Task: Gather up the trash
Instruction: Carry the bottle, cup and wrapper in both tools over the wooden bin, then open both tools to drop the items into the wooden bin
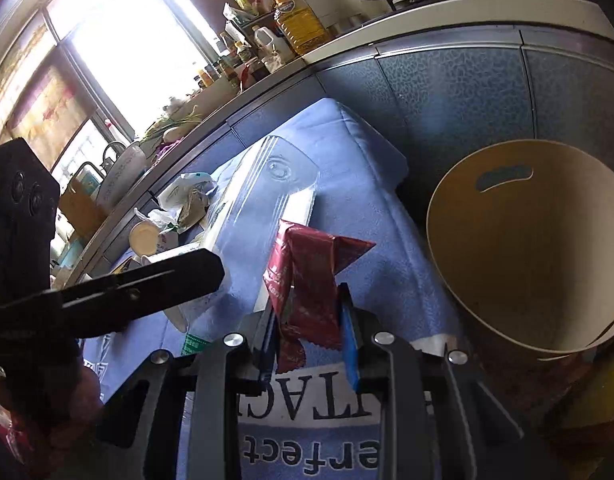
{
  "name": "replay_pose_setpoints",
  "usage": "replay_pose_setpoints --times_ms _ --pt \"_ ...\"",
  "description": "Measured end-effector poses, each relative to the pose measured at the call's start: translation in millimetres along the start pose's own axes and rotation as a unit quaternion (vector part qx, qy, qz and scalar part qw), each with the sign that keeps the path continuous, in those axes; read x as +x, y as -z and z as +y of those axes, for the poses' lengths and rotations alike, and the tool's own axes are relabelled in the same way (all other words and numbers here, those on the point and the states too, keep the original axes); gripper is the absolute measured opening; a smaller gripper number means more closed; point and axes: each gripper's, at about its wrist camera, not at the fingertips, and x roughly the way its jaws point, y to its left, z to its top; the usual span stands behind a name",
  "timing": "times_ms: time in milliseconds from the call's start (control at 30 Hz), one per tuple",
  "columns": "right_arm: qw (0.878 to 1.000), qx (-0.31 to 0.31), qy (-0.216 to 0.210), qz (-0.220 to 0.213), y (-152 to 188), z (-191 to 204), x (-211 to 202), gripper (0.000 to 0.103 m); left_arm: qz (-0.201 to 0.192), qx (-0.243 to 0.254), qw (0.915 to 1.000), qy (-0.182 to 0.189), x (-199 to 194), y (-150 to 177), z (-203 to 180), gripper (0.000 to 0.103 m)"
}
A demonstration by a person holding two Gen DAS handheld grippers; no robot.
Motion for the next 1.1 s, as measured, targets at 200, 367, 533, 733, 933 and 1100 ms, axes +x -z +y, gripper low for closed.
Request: replay_pose_setpoints --times_ms 200,367,533,733,933,1100 --pt "0.997 0.06 0.026 -0.051 -8 -38 -33 0.026 -0.011 0.042 0.999 -0.014 9 -1 -12 0.056" --pt "0.989 0.099 0.084 -0.075 -17 -86 -52 0.026 -0.036 0.092 0.995 0.018 -3 -19 -39 0.004" --pt "0.986 0.122 0.094 -0.062 -16 -110 -48 0.027 0.024 0.137 0.9903 0.004 40 -22 -60 0.004" --pt "0.983 0.14 0.092 -0.073 -9 -108 -45 0.027 0.041 0.165 0.9851 -0.022 76 -11 -85 0.006" --pt "0.972 0.183 0.109 -0.098 -7 -119 -49 0.027 0.037 0.179 0.9822 -0.041 95 -35 -108 0.007" --pt "0.975 0.16 0.128 -0.086 -17 -116 -48 0.029 0.036 0.22 0.9735 -0.053 116 -54 -140 0.01"
